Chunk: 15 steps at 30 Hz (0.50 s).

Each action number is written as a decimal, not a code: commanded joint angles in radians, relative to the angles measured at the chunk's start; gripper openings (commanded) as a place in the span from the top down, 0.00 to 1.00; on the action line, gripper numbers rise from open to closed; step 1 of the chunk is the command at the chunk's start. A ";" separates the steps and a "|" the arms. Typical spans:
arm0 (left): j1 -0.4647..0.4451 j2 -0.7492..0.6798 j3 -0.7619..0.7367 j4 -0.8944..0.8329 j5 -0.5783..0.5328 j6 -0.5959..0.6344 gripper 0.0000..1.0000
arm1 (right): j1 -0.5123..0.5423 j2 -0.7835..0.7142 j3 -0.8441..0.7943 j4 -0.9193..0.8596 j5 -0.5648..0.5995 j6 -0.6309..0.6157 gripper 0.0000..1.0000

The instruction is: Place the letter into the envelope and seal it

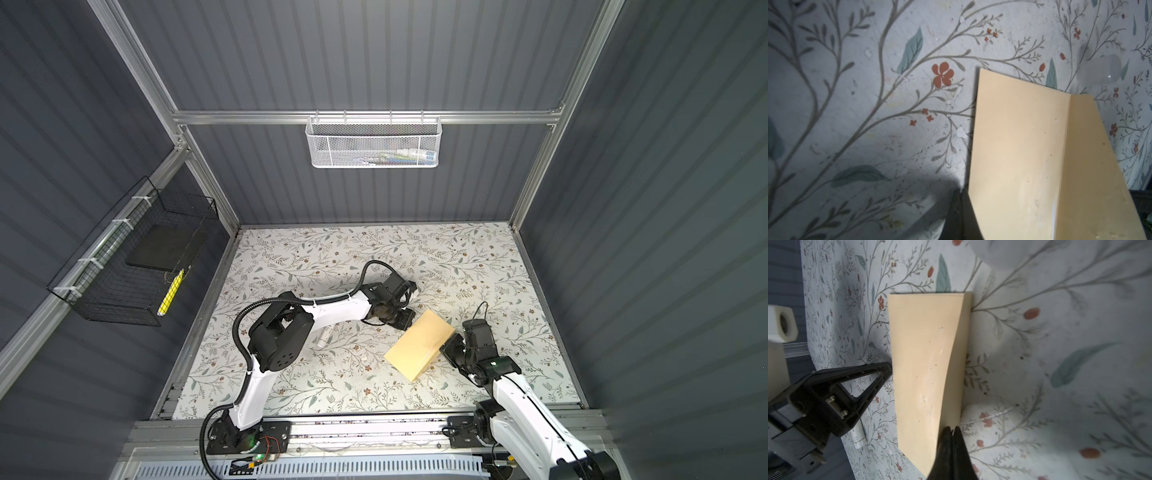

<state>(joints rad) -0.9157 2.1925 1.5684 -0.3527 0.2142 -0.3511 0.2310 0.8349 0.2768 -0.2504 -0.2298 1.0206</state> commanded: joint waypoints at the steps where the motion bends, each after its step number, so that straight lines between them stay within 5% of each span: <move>1: -0.006 0.070 -0.034 -0.093 -0.012 0.018 1.00 | 0.009 0.069 0.022 0.124 -0.034 0.003 1.00; 15: -0.006 0.090 -0.019 -0.084 0.003 0.019 1.00 | 0.056 0.421 0.125 0.282 -0.032 -0.025 1.00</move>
<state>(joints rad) -0.9157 2.1998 1.5719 -0.3393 0.2295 -0.3504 0.2714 1.2049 0.3790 0.0044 -0.2615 1.0134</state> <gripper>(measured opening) 0.048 0.049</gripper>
